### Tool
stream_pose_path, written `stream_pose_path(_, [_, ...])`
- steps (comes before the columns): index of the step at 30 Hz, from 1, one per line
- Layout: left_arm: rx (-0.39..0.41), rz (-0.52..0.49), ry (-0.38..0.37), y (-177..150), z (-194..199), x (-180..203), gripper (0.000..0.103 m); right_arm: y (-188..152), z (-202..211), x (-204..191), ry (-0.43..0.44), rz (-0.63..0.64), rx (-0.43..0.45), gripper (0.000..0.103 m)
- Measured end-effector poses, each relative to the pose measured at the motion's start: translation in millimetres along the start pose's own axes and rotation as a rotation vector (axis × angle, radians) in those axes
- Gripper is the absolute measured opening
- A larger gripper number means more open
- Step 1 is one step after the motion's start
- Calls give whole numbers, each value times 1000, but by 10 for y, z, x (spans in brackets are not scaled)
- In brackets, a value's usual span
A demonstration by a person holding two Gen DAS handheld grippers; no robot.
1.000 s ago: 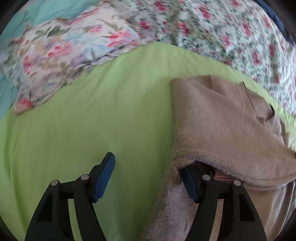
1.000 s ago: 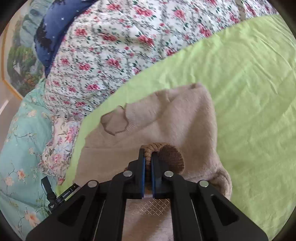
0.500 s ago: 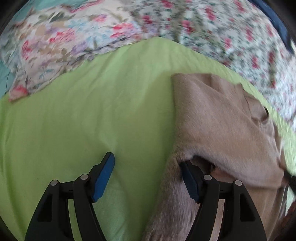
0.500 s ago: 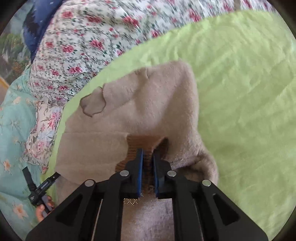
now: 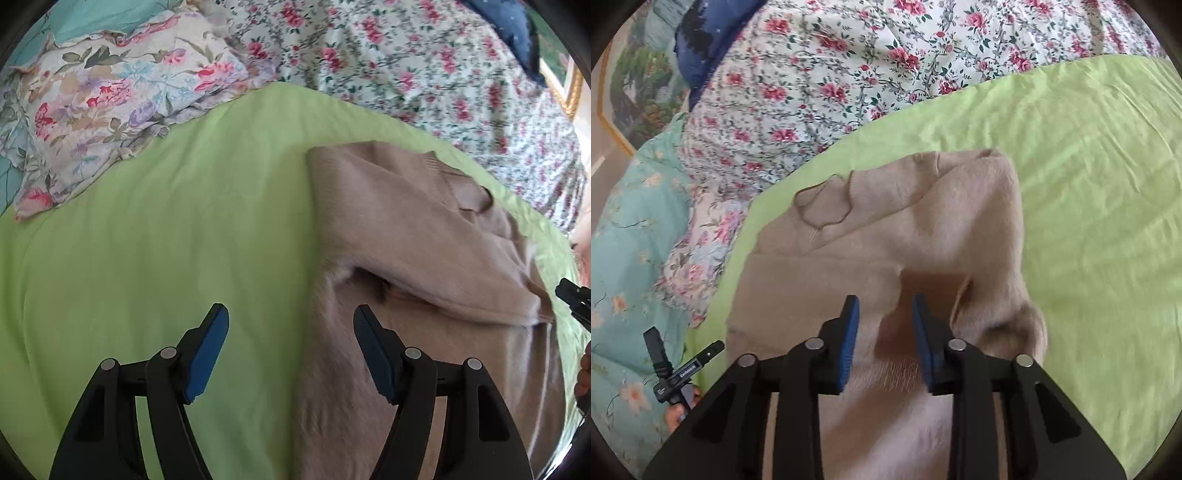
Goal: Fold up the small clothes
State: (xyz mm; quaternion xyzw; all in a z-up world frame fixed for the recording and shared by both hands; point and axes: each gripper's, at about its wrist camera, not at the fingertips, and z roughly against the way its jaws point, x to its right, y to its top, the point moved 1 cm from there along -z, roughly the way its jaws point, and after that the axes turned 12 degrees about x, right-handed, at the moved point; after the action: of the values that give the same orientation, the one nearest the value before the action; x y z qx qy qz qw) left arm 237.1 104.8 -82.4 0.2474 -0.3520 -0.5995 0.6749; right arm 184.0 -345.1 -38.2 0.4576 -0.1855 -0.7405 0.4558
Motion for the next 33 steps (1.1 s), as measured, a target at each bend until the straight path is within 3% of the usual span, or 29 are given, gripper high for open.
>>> stream_pose_path(2, [-3, 3, -23, -94, 130, 17, 71, -174, 202, 2, 5, 6, -11, 42])
stream_pose_path(12, [-119, -11, -138, -987, 895, -164, 73, -1102, 1253, 272, -84, 12, -86, 46])
stream_pose_path(18, [-153, -3, -234, -1455, 1391, -201, 78, -1539, 1776, 416, -68, 1, -137, 51])
stream_pose_path(21, [-185, 10, -308, -1659, 1556, -171, 78, -1727, 1858, 484, -40, -3, -185, 51])
stream_pose_path(27, [-226, -22, -409, -1997, 1782, -147, 78, -1999, 1806, 454, 99, -12, -230, 52])
stream_pose_path(33, [-241, 9, -473, -2057, 1781, -157, 75, -2102, 1635, 425, 189, -49, -225, 52])
